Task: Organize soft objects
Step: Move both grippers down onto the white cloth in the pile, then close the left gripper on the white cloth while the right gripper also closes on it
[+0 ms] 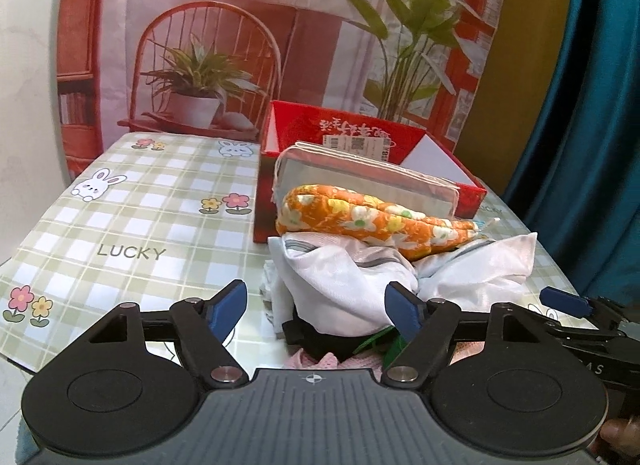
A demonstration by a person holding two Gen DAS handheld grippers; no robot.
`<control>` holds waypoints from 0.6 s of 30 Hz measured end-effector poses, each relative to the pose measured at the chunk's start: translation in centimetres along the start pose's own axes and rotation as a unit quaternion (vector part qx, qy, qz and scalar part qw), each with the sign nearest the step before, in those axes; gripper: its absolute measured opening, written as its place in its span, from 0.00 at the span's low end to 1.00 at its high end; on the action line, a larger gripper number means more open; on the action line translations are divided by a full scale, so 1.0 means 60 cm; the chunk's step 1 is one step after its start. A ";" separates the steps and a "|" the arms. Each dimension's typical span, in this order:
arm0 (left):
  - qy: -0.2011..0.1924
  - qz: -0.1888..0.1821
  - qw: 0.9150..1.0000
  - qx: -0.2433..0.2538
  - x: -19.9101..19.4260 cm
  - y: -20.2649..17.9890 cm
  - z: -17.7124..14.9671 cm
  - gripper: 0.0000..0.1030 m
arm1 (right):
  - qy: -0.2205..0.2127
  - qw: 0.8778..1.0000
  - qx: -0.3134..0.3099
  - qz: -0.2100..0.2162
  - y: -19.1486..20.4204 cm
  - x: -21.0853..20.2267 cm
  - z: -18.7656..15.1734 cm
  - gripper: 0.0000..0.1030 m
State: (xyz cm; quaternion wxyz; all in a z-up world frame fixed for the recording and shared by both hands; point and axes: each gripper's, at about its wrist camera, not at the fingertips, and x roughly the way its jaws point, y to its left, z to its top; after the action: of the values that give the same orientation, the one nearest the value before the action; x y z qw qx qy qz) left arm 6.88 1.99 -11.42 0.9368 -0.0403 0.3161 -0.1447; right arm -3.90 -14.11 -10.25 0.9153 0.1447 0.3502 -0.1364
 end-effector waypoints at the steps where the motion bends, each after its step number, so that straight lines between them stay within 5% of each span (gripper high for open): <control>1: 0.000 0.000 1.000 0.000 0.001 -0.001 0.000 0.76 | 0.000 1.000 0.000 0.000 0.000 0.000 -0.001 0.79; 10: -0.007 0.002 1.000 0.023 0.044 -0.018 0.016 0.73 | -0.011 0.999 -0.034 0.004 0.002 0.026 0.003 0.70; 18: 0.050 -0.024 0.998 0.010 0.134 -0.022 0.010 0.72 | 0.002 0.999 -0.052 -0.003 0.003 0.083 0.006 0.70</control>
State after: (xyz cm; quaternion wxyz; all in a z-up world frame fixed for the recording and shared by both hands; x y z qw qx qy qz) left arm 13.00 -1.64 -15.40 0.9166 -0.0308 0.3596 -0.1719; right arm -0.04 -14.79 -13.32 0.9203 0.0958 0.3595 -0.1205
